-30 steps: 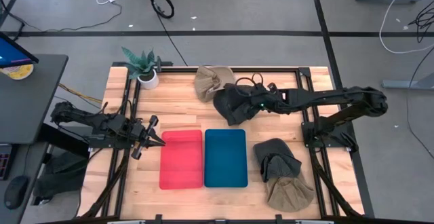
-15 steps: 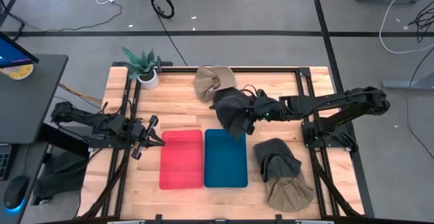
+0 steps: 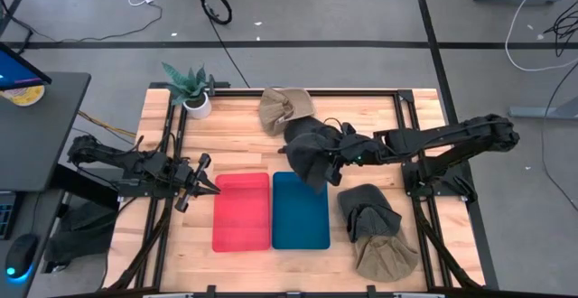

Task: Pick & Place hat
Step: Put the top right black cap into the blue bin

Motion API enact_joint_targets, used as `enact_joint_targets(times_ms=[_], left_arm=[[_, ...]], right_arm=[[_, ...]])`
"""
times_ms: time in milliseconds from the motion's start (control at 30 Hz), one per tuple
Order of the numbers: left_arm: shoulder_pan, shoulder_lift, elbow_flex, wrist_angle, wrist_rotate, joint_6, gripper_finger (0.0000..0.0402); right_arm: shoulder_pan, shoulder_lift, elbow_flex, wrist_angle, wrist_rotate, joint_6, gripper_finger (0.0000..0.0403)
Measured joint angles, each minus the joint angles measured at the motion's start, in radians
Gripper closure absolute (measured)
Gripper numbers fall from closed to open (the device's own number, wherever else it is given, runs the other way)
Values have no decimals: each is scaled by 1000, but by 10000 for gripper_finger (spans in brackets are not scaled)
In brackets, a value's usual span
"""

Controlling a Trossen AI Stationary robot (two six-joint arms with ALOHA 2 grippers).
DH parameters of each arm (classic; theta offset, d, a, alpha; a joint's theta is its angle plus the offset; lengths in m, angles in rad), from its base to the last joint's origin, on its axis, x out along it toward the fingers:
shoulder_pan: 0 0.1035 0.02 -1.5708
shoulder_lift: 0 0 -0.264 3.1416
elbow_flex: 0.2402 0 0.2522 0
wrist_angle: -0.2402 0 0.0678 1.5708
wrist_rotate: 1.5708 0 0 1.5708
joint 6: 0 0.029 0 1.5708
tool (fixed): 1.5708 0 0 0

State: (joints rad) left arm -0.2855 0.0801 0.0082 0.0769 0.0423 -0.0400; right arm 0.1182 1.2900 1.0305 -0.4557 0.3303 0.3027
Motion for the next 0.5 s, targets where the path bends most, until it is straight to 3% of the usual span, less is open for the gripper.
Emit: enact_joint_targets(times_ms=[500], left_arm=[[0, 0, 0, 0, 0, 0, 367]], right_arm=[[145, 0, 9, -26, -113, -16, 399]])
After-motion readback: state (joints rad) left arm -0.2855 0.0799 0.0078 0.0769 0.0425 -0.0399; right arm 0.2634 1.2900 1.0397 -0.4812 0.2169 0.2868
